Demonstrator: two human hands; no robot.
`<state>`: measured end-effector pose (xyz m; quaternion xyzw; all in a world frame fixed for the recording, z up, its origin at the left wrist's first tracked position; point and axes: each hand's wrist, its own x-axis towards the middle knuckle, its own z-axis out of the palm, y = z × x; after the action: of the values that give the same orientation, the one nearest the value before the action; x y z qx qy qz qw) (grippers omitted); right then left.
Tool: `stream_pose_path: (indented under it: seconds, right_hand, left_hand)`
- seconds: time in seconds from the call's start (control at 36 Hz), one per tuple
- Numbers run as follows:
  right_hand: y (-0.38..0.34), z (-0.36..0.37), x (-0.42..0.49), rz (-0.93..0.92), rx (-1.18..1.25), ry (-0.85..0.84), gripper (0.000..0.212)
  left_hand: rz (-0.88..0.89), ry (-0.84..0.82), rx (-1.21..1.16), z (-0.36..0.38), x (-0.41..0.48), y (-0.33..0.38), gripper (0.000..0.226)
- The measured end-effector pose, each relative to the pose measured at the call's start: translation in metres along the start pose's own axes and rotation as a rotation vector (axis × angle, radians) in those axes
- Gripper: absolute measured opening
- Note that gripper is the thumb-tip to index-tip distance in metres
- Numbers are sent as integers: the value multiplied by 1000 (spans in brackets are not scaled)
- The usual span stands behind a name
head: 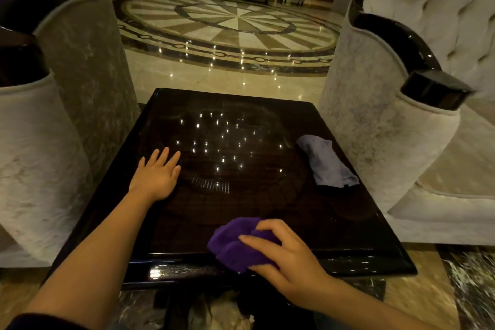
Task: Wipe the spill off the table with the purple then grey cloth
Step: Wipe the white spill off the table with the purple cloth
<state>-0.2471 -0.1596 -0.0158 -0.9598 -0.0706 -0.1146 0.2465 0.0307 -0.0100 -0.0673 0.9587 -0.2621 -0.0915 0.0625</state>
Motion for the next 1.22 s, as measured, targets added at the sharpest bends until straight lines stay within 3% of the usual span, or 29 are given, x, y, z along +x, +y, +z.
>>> stream_pose_path:
  seconds: [0.11,0.36,0.61,0.83,1.22]
  right_hand:
    - [6,1,12,57,77,59,51]
    - [25,-7,69,75,-35,209,40]
    - [59,-24,131,152,-118,312,39]
    - [129,-50,192,324,-155,352,36]
    - [241,-83,223,661,-272,435,33]
  left_hand:
    - [-1,-9,12,2,-3,0,51]
    - [-32,-41,27,0,4,13,53]
    - [128,-63,29,4,25,58,53]
    - [127,-58,-28,13,58,69,53]
    - [139,-30,-26,12,51,65,53]
